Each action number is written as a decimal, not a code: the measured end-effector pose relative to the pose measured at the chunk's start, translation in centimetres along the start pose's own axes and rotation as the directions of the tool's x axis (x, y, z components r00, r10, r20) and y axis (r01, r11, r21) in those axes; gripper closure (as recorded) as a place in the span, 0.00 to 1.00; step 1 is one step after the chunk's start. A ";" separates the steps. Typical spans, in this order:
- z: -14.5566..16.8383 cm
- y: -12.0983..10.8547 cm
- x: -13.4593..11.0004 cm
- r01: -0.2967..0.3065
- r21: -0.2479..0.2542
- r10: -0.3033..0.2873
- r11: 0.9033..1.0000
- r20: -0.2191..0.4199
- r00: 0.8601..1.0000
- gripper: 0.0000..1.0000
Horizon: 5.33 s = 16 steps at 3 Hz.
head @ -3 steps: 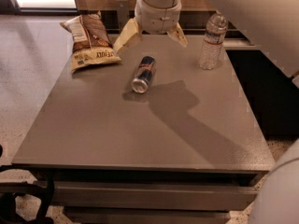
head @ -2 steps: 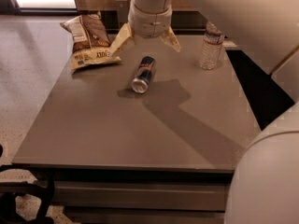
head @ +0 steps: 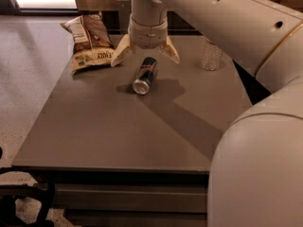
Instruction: Place redbull can upright
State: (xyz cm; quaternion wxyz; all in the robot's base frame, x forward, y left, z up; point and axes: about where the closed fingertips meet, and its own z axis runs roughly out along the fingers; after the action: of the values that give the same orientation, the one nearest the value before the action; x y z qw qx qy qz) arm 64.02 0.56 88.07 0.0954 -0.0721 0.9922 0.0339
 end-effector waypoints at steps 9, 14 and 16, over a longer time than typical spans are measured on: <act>5.8 -1.0 -3.3 -0.247 0.049 0.251 0.968 -0.122 0.960 0.49; 3.0 -1.2 -5.2 -0.186 -0.036 0.188 0.982 0.035 0.982 1.00; -2.0 -2.7 -5.6 -0.091 -0.080 0.107 0.993 0.232 0.967 1.00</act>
Offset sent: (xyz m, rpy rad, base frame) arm 0.0031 -0.0055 -0.0100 -0.0250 0.0009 -0.0614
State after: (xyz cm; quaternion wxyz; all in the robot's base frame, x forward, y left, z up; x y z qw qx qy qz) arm 69.50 -1.52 90.98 0.2080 -0.0213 0.9745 0.0812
